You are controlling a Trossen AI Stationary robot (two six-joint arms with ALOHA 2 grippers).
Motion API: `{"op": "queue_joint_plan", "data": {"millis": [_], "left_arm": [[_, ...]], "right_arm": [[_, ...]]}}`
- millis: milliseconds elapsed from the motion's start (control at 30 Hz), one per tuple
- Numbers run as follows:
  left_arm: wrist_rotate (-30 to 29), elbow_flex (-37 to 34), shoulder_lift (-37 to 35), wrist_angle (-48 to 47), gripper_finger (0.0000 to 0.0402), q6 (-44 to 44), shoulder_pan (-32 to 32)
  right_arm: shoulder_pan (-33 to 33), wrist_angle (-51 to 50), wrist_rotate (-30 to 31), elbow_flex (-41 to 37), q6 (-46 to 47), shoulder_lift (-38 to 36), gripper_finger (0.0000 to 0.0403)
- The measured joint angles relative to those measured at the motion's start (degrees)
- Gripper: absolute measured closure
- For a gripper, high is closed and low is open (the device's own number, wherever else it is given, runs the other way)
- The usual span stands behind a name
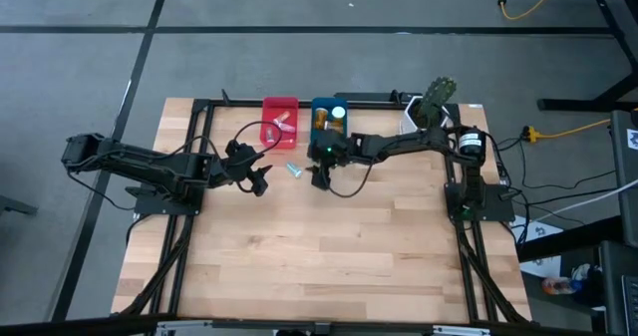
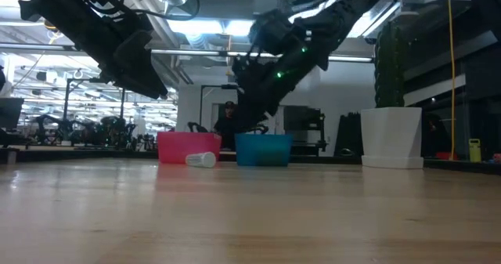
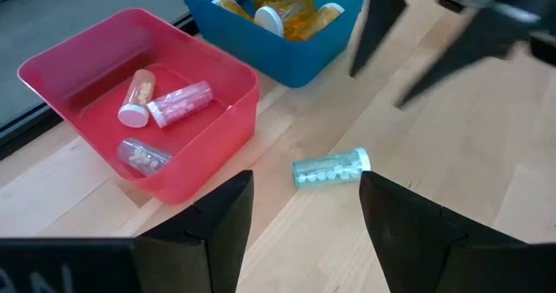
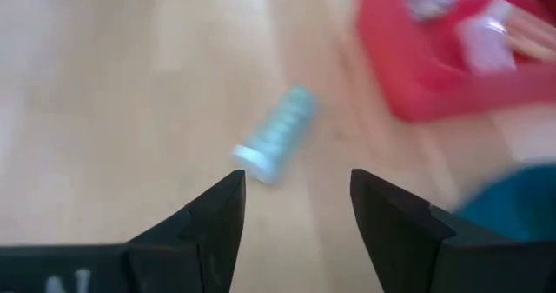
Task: Pick and place medicine bottles into bin by pill shape (circle, oval)
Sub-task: Put the blue tablet bottle into the red bin
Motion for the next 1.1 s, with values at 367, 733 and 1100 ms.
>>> {"op": "queue_joint_plan", "data": {"millis": [367,733,1100], "left_arm": [[0.0,0.0,0.0,0.0,0.0195,0.1,0.0],[-0.1,0.0,0.0,-0.2,0.0195,0.1,0.0],[-0.5,0.0,0.0,-0.6,0.0195,0.1,0.0]], "right_arm": [[6.7,5.6,7.3,1.2,8.8,1.4,0.0192],[9.4,0.9,16.3,12.3,12.0,10.3,0.0192],[9.3,-16.8,21.0,23.6,13.2,14.8,0.0192]]}}
